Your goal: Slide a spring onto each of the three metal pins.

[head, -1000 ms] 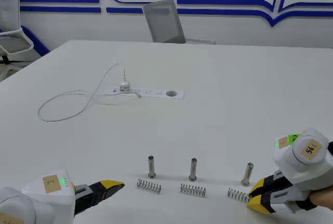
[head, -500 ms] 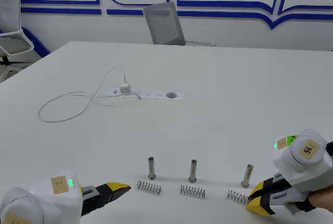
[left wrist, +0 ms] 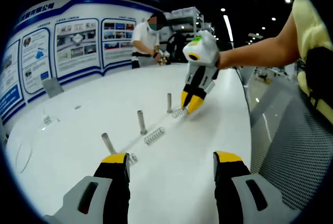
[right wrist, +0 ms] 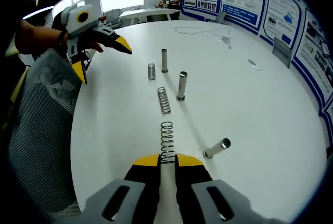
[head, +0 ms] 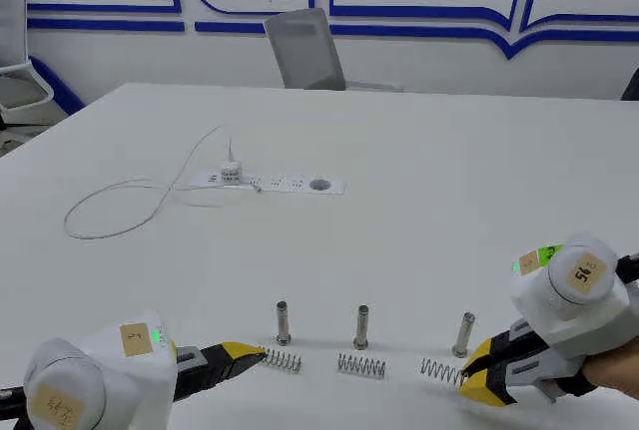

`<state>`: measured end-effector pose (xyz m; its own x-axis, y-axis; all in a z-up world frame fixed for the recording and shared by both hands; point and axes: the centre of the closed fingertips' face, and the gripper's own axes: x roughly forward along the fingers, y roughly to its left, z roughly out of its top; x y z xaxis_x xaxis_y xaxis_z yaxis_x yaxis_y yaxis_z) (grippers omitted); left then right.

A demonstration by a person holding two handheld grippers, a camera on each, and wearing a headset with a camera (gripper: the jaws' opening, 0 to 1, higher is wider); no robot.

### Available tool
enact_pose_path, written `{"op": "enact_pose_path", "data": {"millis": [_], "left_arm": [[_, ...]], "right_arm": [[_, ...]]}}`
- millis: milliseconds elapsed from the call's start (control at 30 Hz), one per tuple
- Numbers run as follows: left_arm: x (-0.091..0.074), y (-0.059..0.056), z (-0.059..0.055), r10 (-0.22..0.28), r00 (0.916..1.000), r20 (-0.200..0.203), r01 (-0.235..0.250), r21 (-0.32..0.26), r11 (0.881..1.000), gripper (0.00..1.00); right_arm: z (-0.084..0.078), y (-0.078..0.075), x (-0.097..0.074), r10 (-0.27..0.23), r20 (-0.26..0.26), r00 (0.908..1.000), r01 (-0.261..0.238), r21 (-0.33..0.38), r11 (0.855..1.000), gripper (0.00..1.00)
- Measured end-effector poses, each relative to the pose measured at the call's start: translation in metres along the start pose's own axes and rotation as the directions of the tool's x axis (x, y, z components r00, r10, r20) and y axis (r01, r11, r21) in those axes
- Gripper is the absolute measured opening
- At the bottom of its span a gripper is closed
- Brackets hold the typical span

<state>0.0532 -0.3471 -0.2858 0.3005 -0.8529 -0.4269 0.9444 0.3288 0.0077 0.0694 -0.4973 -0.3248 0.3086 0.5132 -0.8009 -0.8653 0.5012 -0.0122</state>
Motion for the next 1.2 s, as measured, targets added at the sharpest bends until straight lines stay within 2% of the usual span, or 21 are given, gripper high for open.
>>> {"op": "enact_pose_path", "data": {"millis": [500,900,1200], "left_arm": [[0.018,-0.011,0.007,-0.062,0.9978,-0.022,0.063,0.052,0.997,0.64],[0.032,-0.019,0.015,-0.094,0.9953,-0.024,0.096,0.081,0.992,0.6],[0.037,-0.023,0.021,-0.106,0.9942,-0.02,0.107,0.107,0.989,0.55]], "right_arm": [[0.023,0.023,-0.002,0.049,-0.008,0.9988,-0.05,-0.085,0.995,0.12],[0.041,0.042,0.0,0.085,-0.004,0.9963,-0.085,-0.158,0.984,0.12],[0.052,0.054,0.003,0.113,-0.004,0.9936,-0.112,-0.205,0.972,0.12]]}}
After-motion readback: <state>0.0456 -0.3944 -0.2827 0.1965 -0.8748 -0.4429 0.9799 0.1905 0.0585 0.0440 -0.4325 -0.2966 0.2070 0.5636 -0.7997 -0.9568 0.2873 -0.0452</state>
